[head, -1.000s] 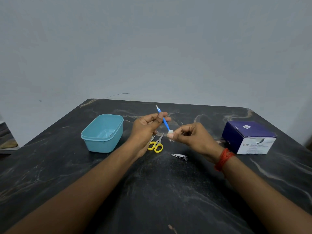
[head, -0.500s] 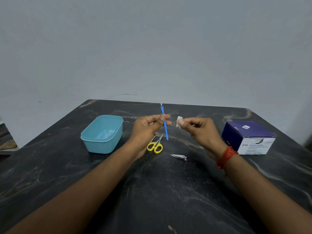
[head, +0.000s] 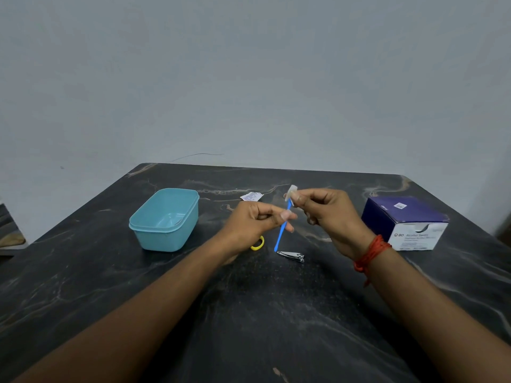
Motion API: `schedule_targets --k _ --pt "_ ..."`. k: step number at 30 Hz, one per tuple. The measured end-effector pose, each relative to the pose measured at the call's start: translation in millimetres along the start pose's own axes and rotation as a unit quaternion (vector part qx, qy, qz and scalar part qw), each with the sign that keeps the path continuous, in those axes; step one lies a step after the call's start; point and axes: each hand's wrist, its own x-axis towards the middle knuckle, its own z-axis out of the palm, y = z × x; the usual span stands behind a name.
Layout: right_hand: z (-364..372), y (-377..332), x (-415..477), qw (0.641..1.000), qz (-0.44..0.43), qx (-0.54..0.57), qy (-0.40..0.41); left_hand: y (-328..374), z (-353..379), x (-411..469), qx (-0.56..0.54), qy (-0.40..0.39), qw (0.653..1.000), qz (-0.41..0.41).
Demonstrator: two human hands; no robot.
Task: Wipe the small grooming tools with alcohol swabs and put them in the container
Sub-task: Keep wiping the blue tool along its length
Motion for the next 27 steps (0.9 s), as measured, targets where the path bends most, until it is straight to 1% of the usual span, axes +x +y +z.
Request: schedule_targets --k 6,12,17,20,23,27 --pt "1.4 0.6 -0.7 1.000 0.023 0.014 0.008 -0.4 1.2 -1.0 0.006 -0.010 1.000 0.007" --pt "-1.9 -0.1 -0.1 0.999 0.021 0.025 -0.025 0.5 -1.7 -0.2 0.002 -0.003 1.000 -0.001" --pt "1.1 0.2 -1.1 0.999 0.029 0.029 0.010 1.1 0.3 -0.4 0.005 0.006 1.000 0.002" --pt "2.4 0.9 -1.3 0.999 0.029 0.040 0.021 2.4 1.8 -0.4 0.011 0.020 1.000 0.003" --pt "3.3 2.6 -1.5 0.998 0.032 0.047 0.034 3.2 2.5 -1.2 0.016 0.056 0.998 0.000" --pt "3.5 2.8 -1.5 0.998 0.039 0.050 0.022 1.3 2.4 -0.3 0.054 0.102 0.993 -0.016"
